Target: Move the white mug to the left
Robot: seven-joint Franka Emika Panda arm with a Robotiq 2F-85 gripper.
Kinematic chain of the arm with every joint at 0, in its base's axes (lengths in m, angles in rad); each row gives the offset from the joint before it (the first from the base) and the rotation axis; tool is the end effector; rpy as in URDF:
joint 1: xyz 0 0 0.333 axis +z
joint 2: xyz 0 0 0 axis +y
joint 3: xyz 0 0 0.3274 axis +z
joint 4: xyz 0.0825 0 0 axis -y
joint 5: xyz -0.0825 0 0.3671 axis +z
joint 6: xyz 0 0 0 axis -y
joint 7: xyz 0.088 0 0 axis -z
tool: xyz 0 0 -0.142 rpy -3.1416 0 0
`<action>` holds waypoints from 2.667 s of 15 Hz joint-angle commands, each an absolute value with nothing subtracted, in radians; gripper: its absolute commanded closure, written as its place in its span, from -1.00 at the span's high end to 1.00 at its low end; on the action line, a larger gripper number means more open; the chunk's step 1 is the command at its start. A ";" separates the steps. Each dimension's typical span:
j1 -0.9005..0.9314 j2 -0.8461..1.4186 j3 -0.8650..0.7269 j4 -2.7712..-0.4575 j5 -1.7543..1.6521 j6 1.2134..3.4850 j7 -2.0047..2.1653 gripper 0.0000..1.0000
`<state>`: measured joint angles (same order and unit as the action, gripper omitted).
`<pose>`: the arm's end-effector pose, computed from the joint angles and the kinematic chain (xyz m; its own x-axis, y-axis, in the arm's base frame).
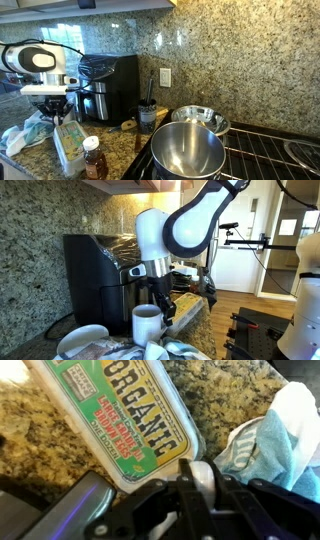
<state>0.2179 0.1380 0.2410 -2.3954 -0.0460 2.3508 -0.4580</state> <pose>0.4171 0.2064 0.2380 0.5668 0.8089 -0.1559 0.8084 -0.5826 -0.0840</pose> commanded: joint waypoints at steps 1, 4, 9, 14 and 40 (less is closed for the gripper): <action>0.215 0.108 0.235 -2.429 -0.097 2.361 -0.394 -0.91; 0.216 0.111 0.235 -2.424 -0.107 2.351 -0.377 -0.13; 0.215 0.111 0.236 -2.428 -0.103 2.345 -0.353 0.47; 0.207 0.110 0.232 -2.432 -0.089 2.336 -0.360 0.81; 0.025 -0.029 0.035 -2.392 0.082 2.082 -0.385 0.81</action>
